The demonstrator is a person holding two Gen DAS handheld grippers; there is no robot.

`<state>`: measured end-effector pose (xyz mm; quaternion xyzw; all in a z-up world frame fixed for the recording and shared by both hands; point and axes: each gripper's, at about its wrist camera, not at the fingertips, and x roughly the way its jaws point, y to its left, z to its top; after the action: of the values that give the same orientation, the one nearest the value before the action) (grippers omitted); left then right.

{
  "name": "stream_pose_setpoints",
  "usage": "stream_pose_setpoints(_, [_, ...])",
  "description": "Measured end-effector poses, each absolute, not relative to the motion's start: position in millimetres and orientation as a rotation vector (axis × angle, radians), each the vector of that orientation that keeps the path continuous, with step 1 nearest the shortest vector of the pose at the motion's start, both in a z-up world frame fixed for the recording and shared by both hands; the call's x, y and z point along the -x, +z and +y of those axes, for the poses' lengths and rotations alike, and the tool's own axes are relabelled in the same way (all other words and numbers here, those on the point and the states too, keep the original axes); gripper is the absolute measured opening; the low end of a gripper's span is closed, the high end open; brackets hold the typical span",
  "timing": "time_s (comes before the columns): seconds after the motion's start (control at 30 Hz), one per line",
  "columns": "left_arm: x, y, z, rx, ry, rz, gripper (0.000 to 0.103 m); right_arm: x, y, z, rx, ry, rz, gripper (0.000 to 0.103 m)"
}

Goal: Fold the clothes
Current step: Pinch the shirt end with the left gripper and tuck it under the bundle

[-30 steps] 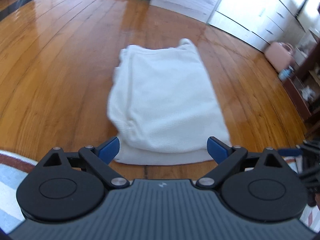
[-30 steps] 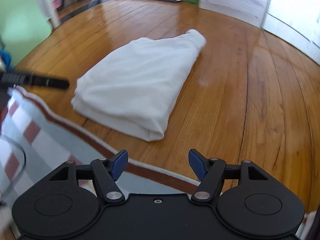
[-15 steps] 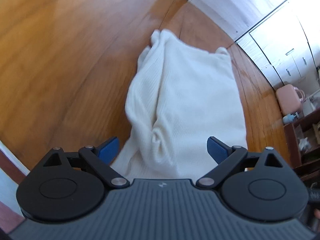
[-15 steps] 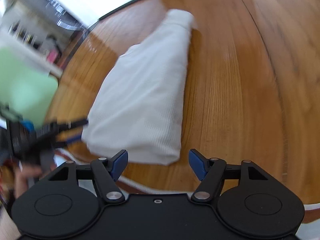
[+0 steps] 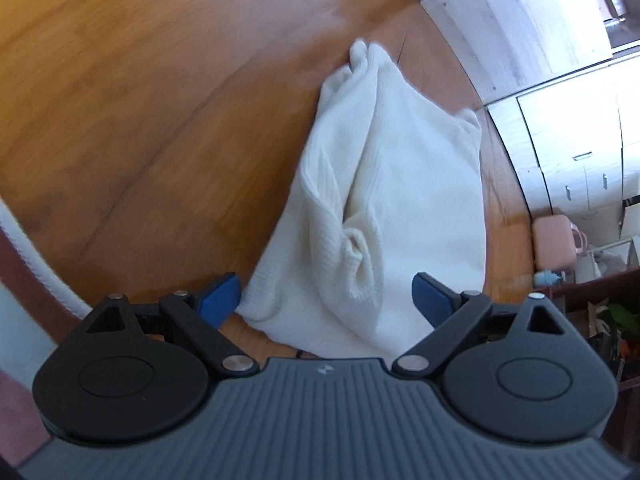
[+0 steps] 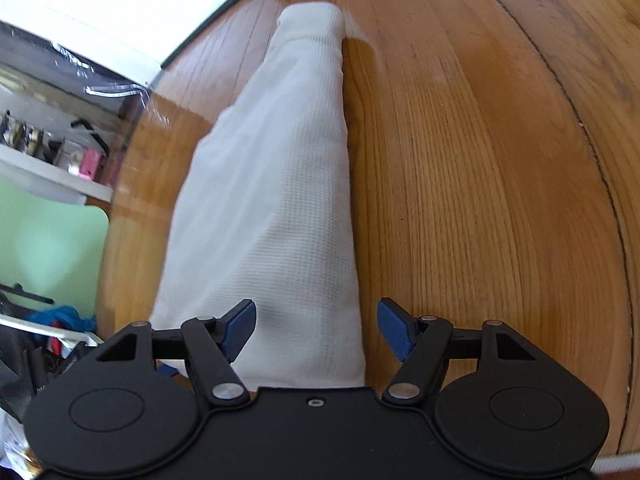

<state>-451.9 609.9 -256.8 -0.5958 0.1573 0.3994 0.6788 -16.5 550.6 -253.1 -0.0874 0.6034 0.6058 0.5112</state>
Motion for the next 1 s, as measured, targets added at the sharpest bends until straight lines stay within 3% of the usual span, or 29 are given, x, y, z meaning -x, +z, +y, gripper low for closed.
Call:
stream_pose_setpoints(0.13, [448.4,-261.8,610.0,1.403,0.820,0.302,0.101,24.5,-262.4,556.5,0.258,1.478,1.488,0.072])
stream_pose_setpoints(0.23, [436.2,-280.7,617.1,1.472,0.739,0.230,0.101,33.9,-266.8,557.7,0.292,1.512,1.482,0.072])
stream_pose_setpoints(0.27, [431.2,-285.6,618.8,1.492,0.717,0.199,0.097,37.4,-267.5,557.4,0.297,1.530,1.466,0.073])
stream_pose_setpoints(0.3, [425.8,-289.7,620.2,1.499,0.700,0.182,0.092,41.0,-267.9,557.1,0.299,1.546,1.453,0.072])
stream_pose_setpoints(0.33, [418.6,-288.5,620.3,1.461,0.717,0.214,0.078,45.1,-267.0,555.9,0.296,1.563,1.436,0.053])
stream_pose_setpoints(0.37, [409.4,-280.9,619.3,1.378,0.772,0.284,0.040,49.9,-263.8,552.5,0.295,1.601,1.394,0.039])
stream_pose_setpoints(0.4, [400.9,-273.2,617.7,1.286,0.815,0.351,0.033,55.4,-258.3,548.1,0.309,1.639,1.339,0.036])
stream_pose_setpoints(0.47, [395.0,-258.2,611.0,1.173,0.841,0.394,0.029,69.7,-244.1,539.2,0.353,1.679,1.255,0.030])
stream_pose_setpoints(0.63, [428.4,-201.1,590.4,1.083,0.875,0.334,0.030,104.6,-203.8,509.5,0.281,1.751,1.320,0.028])
stream_pose_setpoints(0.7, [440.7,-193.6,582.1,1.050,0.906,0.370,0.032,123.6,-192.6,497.7,0.289,1.774,1.403,0.035])
stream_pose_setpoints(0.77, [448.6,-205.0,583.1,1.092,0.955,0.411,0.033,136.6,-189.3,488.3,0.314,1.804,1.450,0.055])
stream_pose_setpoints(0.9, [460.6,-227.8,590.5,1.178,1.025,0.430,0.035,119.3,-192.3,476.6,0.294,1.753,1.384,0.064])
stream_pose_setpoints(1.0, [463.2,-229.4,594.9,1.170,1.055,0.370,0.046,81.4,-202.1,479.5,0.211,1.609,1.400,0.067])
